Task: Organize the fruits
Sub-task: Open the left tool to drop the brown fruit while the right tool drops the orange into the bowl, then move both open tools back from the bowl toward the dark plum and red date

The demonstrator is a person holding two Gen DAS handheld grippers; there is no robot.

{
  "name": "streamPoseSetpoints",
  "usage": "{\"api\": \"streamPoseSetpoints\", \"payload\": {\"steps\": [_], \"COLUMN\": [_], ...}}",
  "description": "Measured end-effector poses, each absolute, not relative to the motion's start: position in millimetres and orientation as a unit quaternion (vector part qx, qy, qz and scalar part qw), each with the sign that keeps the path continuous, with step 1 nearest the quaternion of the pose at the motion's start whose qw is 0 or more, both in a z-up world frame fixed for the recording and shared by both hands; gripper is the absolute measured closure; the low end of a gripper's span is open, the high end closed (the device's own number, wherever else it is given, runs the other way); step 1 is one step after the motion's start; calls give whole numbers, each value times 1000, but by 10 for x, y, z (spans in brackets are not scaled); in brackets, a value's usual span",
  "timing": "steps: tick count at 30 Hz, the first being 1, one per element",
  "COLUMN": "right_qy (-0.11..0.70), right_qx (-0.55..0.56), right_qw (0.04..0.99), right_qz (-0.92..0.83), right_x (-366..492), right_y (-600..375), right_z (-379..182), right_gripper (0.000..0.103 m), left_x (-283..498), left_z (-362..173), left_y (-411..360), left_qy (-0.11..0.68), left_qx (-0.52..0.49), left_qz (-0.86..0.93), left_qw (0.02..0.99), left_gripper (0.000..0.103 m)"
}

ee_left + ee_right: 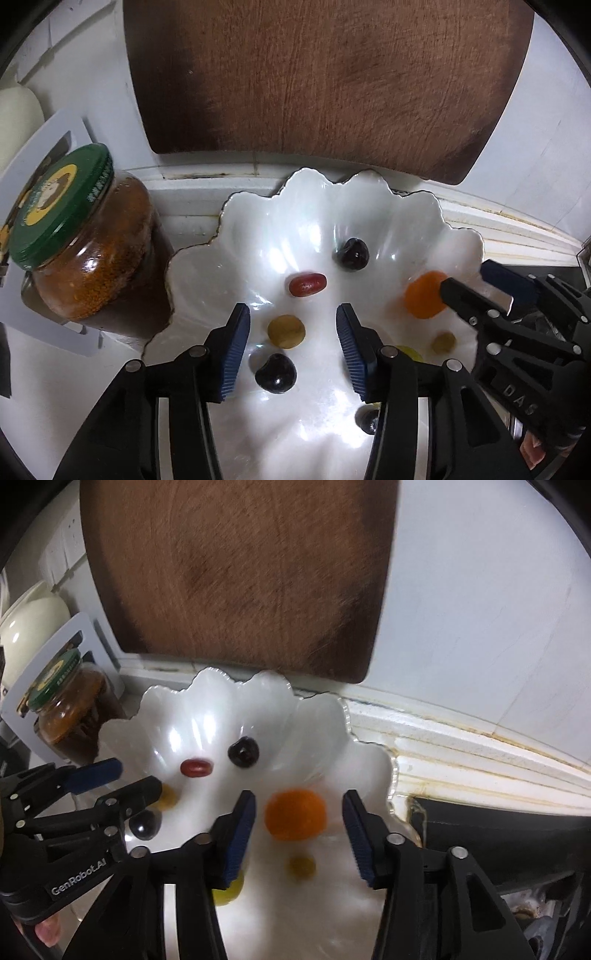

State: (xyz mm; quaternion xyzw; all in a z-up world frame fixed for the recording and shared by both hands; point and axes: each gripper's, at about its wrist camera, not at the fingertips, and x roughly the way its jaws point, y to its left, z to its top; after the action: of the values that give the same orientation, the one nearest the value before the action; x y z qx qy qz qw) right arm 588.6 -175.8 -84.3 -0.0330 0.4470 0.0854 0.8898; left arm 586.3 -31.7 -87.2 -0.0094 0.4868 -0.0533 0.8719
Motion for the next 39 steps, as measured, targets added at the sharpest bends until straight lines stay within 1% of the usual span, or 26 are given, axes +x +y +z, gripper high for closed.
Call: {"api": "streamPoseSetpoints", "payload": {"steps": [3, 6, 10, 15, 17, 21, 27, 39], "right_qy": [435, 419, 394, 364, 353, 339, 315, 281], "right_qx": [-34, -44, -50, -35, -32, -28, -28, -17], "right_qw": [896, 904, 915, 928, 932, 936, 945, 955], "right_qz": [80, 76, 73, 77, 78, 85, 85, 92], "right_x": [5818, 5696, 5514, 5244, 5150, 4962, 4629, 4025], "right_y": [-1796, -1816, -1833, -1889, -1897, -1905, -1933, -1972], "right_z": [-768, -655, -502, -299, -235, -144, 3, 127], "right_gripper": [51, 51, 51, 51, 51, 51, 51, 51], "left_x": [5799, 5707, 5532, 5253, 5135, 4899, 4561, 3949], "left_z": [-797, -694, -511, -274, -198, -57, 110, 283], "left_y": [-279, -256, -237, -231, -238, -195, -139, -141], "left_qy": [478, 464, 434, 396, 379, 353, 327, 294], "left_qx": [-11, -8, 5, 17, 26, 37, 41, 48], "left_qz": [-48, -46, -39, -35, -33, -31, -33, -63], "left_qw": [877, 885, 900, 918, 924, 934, 943, 953], "left_gripper": [48, 46, 39, 37, 34, 33, 31, 26]}}
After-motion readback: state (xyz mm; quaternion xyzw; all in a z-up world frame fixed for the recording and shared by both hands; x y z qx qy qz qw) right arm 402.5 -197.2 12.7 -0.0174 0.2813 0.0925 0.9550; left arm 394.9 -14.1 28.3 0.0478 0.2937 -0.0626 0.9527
